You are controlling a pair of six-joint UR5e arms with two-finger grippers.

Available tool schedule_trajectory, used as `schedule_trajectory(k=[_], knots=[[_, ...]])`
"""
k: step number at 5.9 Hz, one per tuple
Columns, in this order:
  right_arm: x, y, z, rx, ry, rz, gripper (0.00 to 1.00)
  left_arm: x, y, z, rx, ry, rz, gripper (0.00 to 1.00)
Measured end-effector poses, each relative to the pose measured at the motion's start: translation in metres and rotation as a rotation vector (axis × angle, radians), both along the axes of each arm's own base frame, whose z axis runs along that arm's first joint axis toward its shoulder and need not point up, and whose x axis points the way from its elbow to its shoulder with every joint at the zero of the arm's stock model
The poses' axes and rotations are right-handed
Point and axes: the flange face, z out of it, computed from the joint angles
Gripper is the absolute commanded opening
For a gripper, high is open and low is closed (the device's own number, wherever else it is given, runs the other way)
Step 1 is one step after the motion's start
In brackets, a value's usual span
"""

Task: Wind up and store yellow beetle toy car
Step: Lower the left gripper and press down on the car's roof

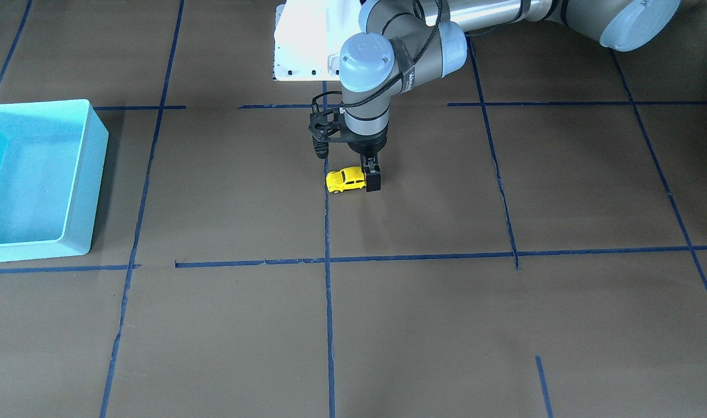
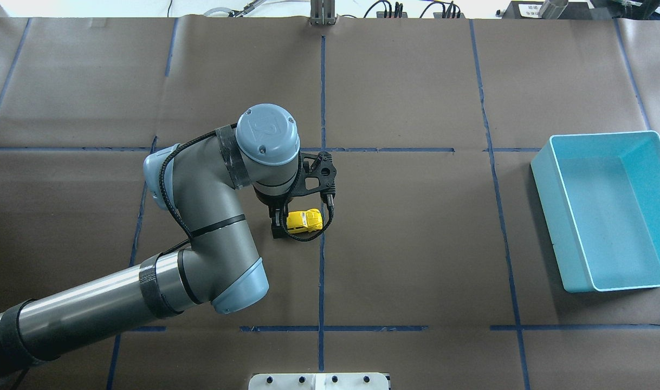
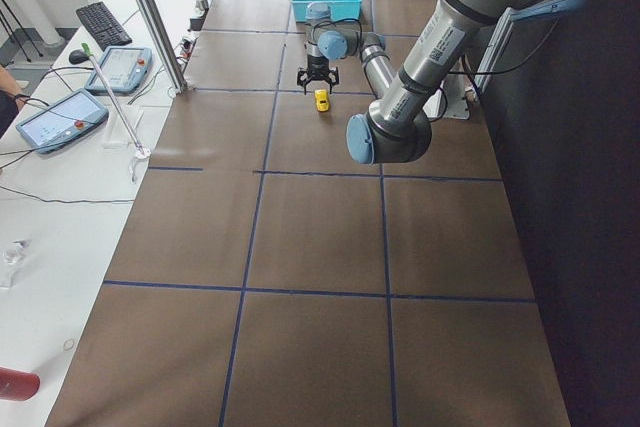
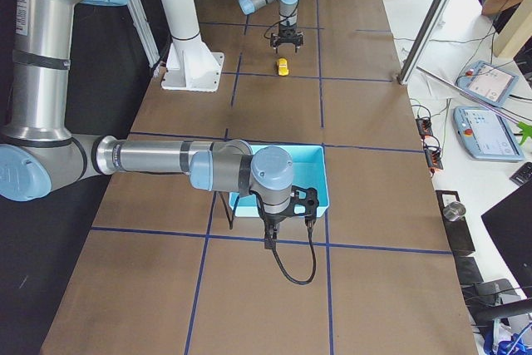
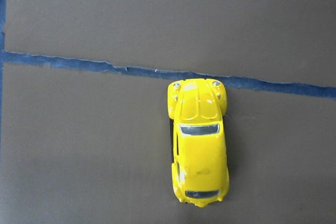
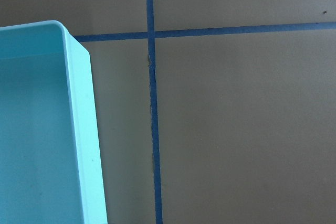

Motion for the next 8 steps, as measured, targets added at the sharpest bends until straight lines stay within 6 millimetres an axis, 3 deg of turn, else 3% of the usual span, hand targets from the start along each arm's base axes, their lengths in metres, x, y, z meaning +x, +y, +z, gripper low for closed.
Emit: schedule_trajectory(k=[4,8], knots=[[0.0,0.001,0.002,-0.003,0.001,0.0,1.0,0.029,0.013,0.01,-0.01,0.034,0.005,1.0],[0.0,0.001,0.002,-0.004,0.001,0.0,1.0,0.041,0.02,0.015,-0.018,0.033,0.013,1.0]])
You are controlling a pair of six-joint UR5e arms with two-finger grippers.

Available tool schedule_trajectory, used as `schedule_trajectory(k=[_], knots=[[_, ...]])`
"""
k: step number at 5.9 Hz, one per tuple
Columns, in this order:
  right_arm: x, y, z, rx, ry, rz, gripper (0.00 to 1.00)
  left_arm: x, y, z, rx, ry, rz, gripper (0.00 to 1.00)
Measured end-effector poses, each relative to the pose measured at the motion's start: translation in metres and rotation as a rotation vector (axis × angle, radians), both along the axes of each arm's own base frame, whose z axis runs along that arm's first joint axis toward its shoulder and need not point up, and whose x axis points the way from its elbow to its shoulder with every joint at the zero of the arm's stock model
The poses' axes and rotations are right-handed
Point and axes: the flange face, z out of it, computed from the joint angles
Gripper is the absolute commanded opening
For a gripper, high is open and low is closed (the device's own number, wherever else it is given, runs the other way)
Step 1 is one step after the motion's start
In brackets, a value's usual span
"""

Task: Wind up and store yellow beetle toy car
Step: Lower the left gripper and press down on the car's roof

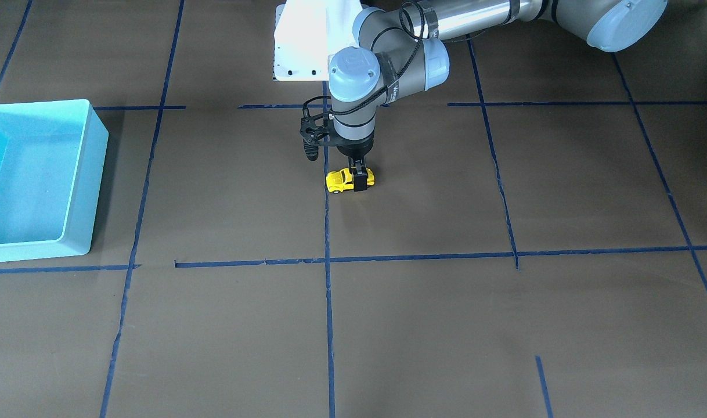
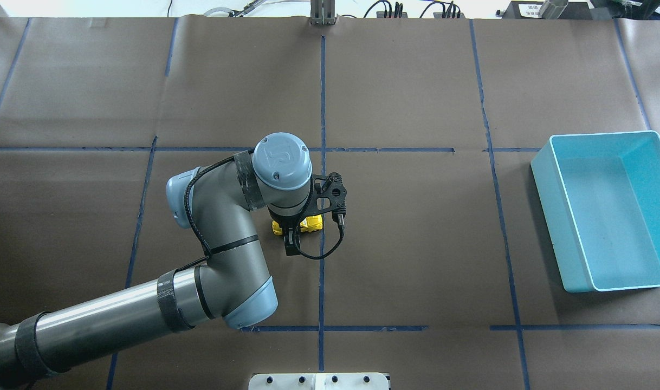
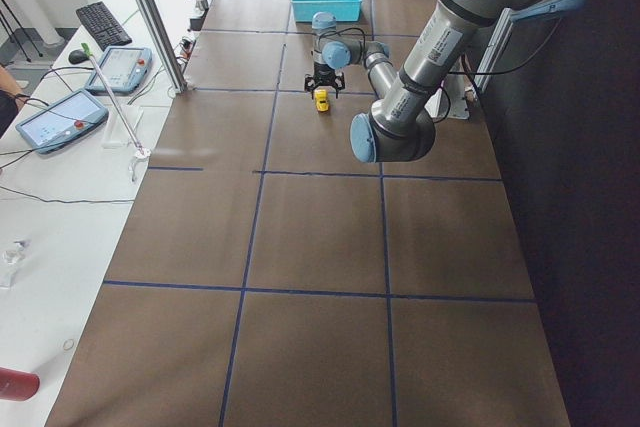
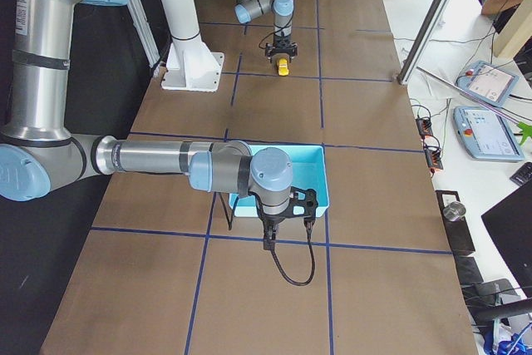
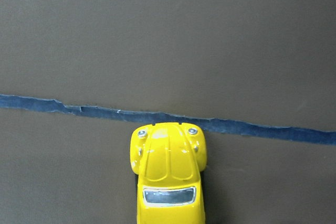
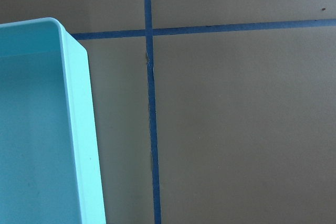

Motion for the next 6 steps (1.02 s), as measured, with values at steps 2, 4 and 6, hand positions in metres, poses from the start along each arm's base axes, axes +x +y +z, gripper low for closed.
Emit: schedule_trajectory(k=[2,4,6], knots=[[0.0,0.0,0.0,0.0,0.0,0.0,1.0,0.0087,-0.0031,0.0023,-0.009,0.019,-0.018,0.99],[0.0,-0.0005,-0.0004,0.001,0.0,0.0,1.0,0.0108,-0.0039,0.0011,-0.011,0.024,-0.022,0.89],[0.0,-0.0002,-0.0002,0.0,0.0,0.0,1.0,0.01,-0.0044,-0.0017,-0.011,0.029,-0.024,0.74]])
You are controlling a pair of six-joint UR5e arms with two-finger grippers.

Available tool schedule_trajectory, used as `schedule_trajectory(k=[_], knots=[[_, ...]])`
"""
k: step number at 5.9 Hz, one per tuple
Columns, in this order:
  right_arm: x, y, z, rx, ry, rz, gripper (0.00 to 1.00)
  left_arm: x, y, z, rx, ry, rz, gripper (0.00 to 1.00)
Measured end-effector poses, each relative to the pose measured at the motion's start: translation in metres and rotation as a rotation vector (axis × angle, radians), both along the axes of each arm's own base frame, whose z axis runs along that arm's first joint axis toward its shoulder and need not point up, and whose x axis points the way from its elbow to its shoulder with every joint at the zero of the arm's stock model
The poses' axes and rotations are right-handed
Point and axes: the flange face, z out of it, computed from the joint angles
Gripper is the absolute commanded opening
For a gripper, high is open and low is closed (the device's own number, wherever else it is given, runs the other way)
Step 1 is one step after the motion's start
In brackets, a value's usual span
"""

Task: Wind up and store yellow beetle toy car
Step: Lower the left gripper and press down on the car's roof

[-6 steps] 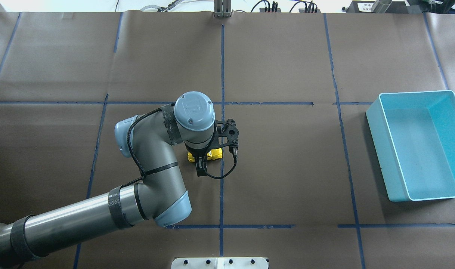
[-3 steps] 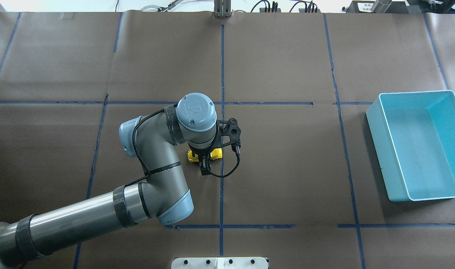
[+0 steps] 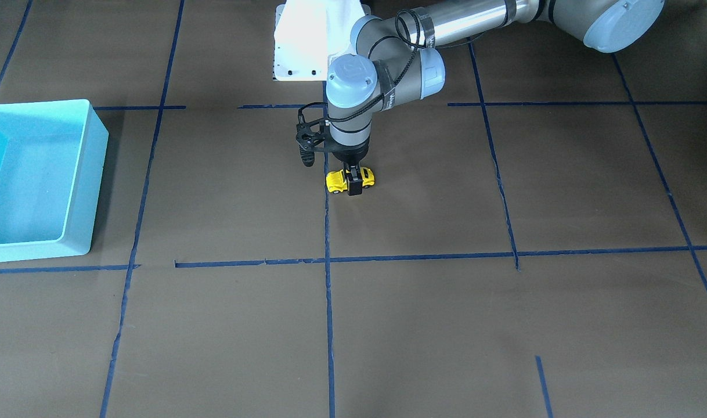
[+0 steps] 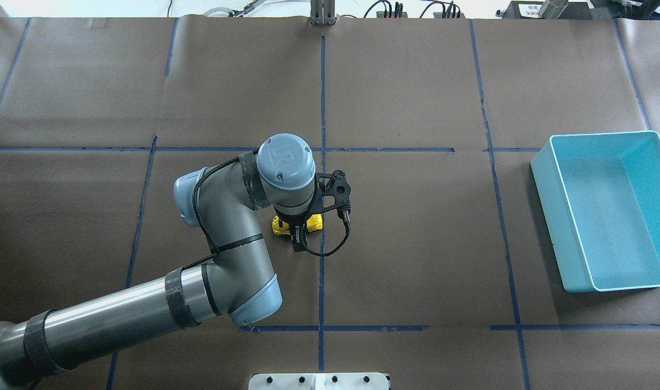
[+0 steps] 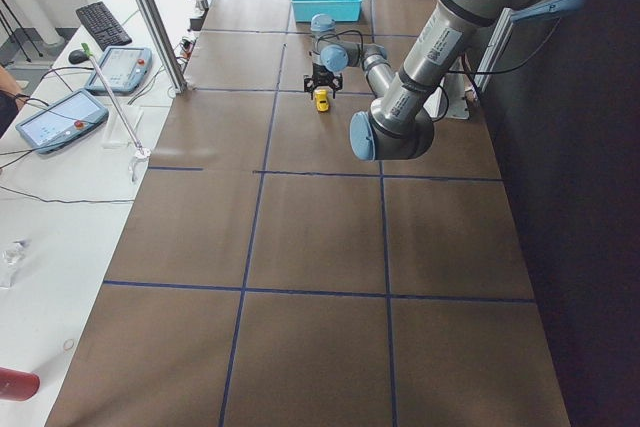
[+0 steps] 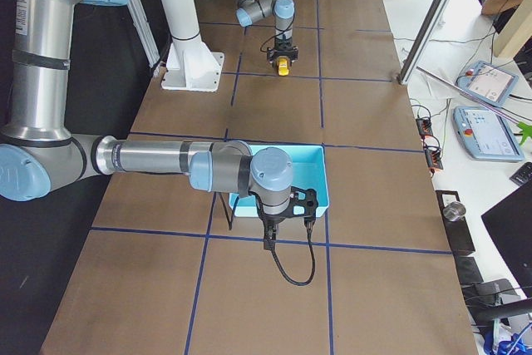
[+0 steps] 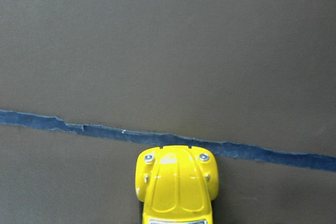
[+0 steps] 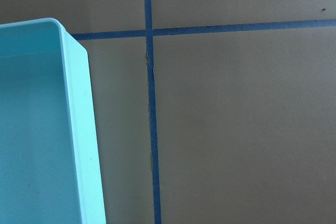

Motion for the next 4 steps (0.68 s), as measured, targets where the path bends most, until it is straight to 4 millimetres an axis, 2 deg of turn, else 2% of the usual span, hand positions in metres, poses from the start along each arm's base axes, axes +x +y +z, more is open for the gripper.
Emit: schedule_trajectory(k=[1,2,3,4], knots=[[0.0,0.0002,0.0002,0.0,0.0,0.0,1.0,-0.0006,0.0003,-0.0017,0.001,0.002,0.0,0.66],[0.0,0.0002,0.0002,-0.001,0.0,0.0,1.0,-0.0011,0.0005,-0.0025,0.0,0.004,0.0,0.52],[0.0,0.0003,0.0003,-0.001,0.0,0.0,1.0,-0.0014,0.0007,-0.0014,0.0,0.001,0.001,0.32],[0.0,0.0003,0.0003,-0.001,0.0,0.0,1.0,-0.002,0.001,-0.0001,-0.002,-0.002,0.002,0.07]])
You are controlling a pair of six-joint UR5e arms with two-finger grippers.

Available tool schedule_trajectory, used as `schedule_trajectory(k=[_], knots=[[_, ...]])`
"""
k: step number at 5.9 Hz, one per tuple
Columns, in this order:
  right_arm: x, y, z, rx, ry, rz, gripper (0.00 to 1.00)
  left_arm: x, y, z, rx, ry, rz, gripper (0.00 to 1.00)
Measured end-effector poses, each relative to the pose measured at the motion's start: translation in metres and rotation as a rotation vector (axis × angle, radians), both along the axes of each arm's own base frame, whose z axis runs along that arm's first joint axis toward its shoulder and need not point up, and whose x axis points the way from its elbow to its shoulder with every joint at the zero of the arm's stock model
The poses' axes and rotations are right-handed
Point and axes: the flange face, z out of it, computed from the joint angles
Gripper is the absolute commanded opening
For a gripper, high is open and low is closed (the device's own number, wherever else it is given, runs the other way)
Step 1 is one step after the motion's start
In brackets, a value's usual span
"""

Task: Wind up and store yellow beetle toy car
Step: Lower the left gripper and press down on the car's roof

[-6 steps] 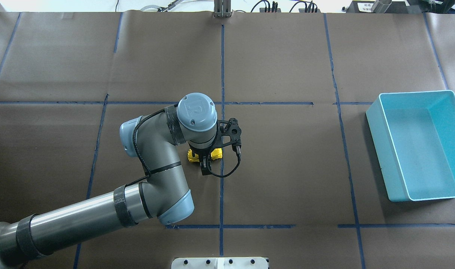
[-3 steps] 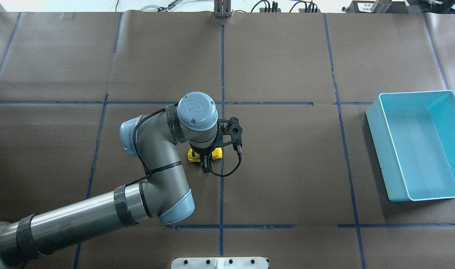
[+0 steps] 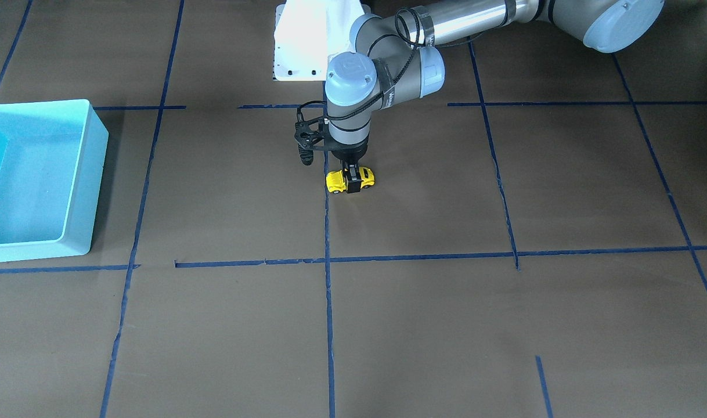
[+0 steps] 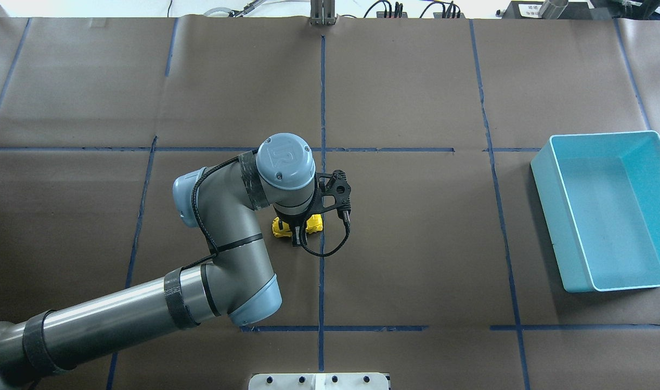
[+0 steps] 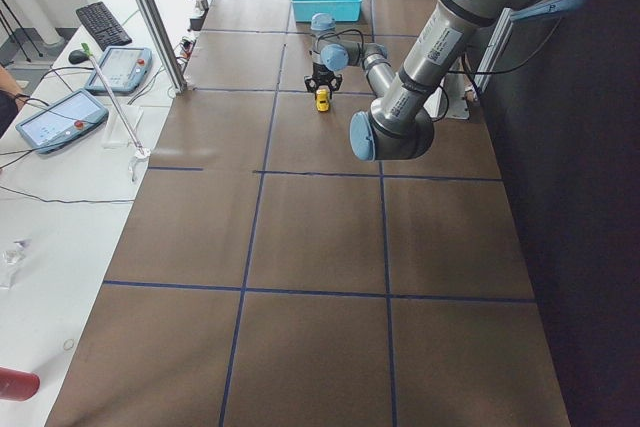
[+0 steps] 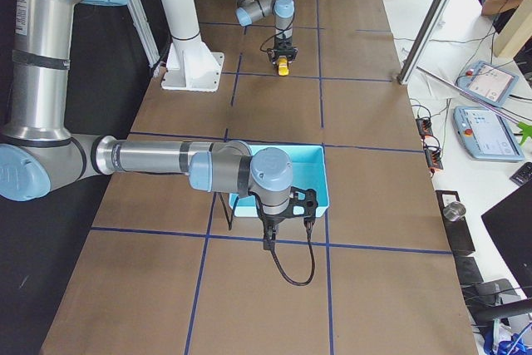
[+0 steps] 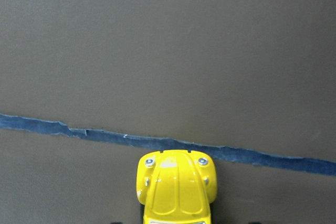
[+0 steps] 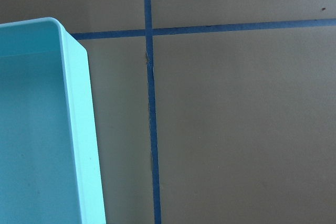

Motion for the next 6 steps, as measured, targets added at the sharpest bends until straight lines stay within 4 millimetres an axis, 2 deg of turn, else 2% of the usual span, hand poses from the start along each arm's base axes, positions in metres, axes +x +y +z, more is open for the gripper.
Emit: schedule_trajectory(k=[2,6], knots=[[-0.0001,0.0001,0.0004,-0.001,-0.001,0.0,1.0,-0.0063,0.0012,-0.0047,-0.014,0.012,0.012,0.01],[0.0012,0.0003,-0.0009,0.001,-0.004,0.004,1.0,-0.0108,-0.0013,-0.0082,0.027,0.03,0.057,0.0]])
